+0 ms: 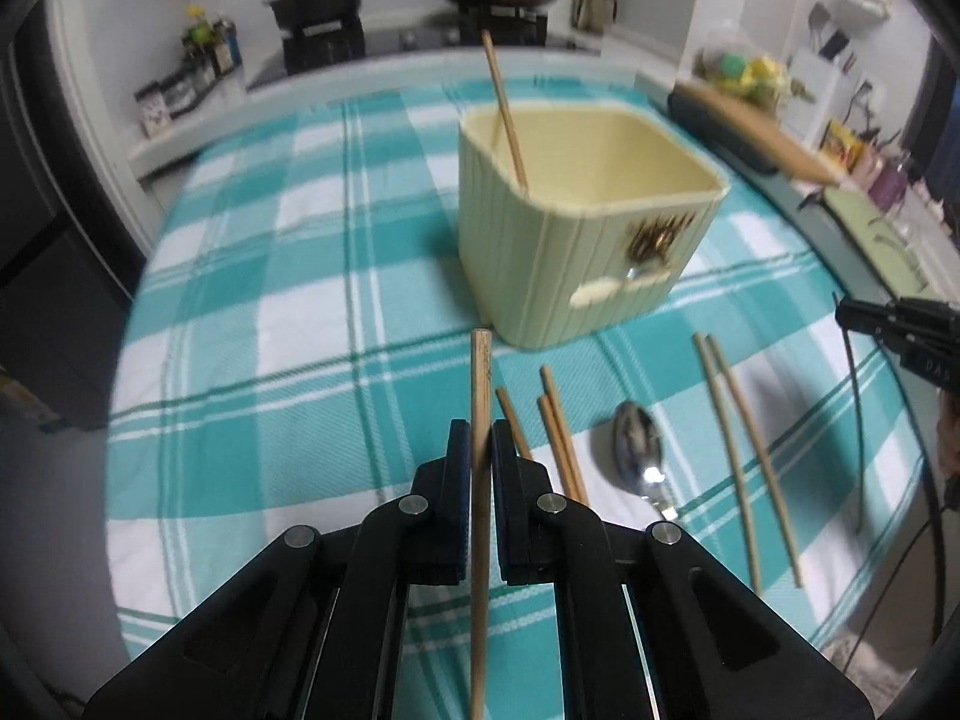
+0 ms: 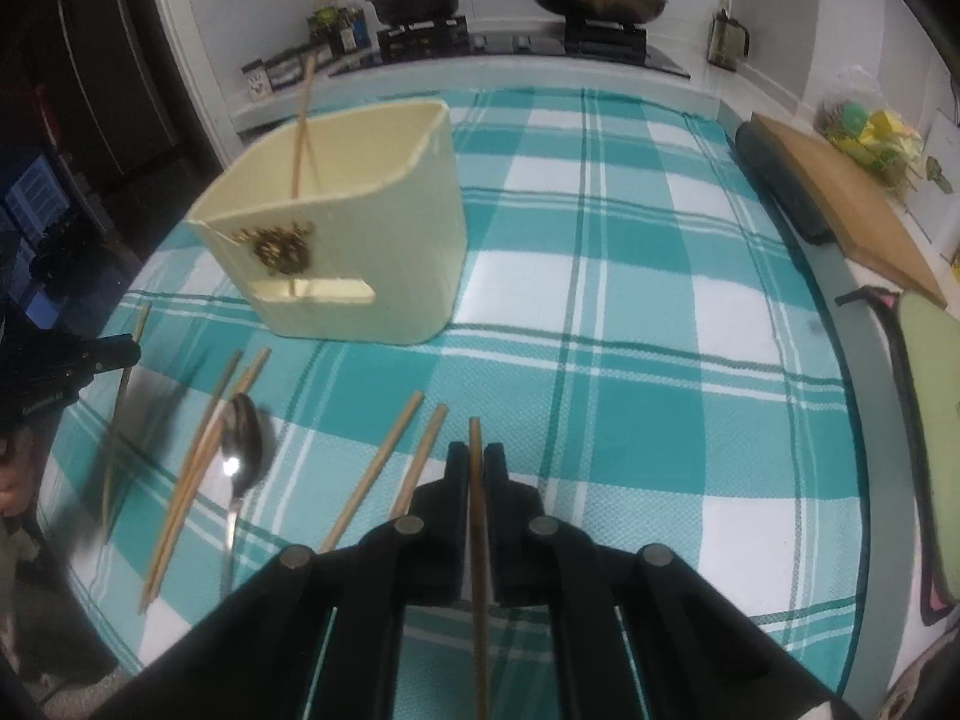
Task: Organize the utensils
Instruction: 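Carry both chopsticks up and lower them into the cream holder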
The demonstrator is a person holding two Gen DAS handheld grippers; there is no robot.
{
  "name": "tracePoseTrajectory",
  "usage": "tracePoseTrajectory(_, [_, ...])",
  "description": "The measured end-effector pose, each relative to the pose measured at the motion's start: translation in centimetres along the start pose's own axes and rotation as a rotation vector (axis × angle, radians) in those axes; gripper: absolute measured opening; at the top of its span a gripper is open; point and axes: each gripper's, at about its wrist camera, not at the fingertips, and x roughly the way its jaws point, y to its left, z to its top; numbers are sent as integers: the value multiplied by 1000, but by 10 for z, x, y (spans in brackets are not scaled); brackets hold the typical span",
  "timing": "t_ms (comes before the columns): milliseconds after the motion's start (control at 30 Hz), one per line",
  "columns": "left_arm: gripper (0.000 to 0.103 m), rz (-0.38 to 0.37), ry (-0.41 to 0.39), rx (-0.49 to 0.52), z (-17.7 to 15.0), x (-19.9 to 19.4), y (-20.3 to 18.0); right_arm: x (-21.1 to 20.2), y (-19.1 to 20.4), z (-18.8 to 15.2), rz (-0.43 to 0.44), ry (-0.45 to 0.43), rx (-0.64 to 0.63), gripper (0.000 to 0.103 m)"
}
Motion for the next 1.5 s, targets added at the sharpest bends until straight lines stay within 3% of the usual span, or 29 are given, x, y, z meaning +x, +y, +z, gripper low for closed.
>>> tracePoseTrajectory(333, [5,-43,-212,-68,-7,-92,13,-119,24,-18,31,-302,-69,5])
tracePoseTrajectory(533, [5,-69,-302,-85,-3,-121,10,-142,25,-15,30,-389,-51,5])
tracePoseTrajectory(700, [5,-76,-332,-86,12,-134,7,-153,25,-3,28,-436,-35,5])
tracePoseTrajectory(933, [5,-108,-384,-119,49,-155,12,-169,38,26,20,-493,-57,5])
tracePoseTrajectory(1200, [5,-157,-472,-173,112,-174,17,-189,53,80,10,-557,-100,5])
tracePoseTrajectory(1500, [5,-130,-515,-200,176,-145,10,-197,70,144,27,-640,-143,5])
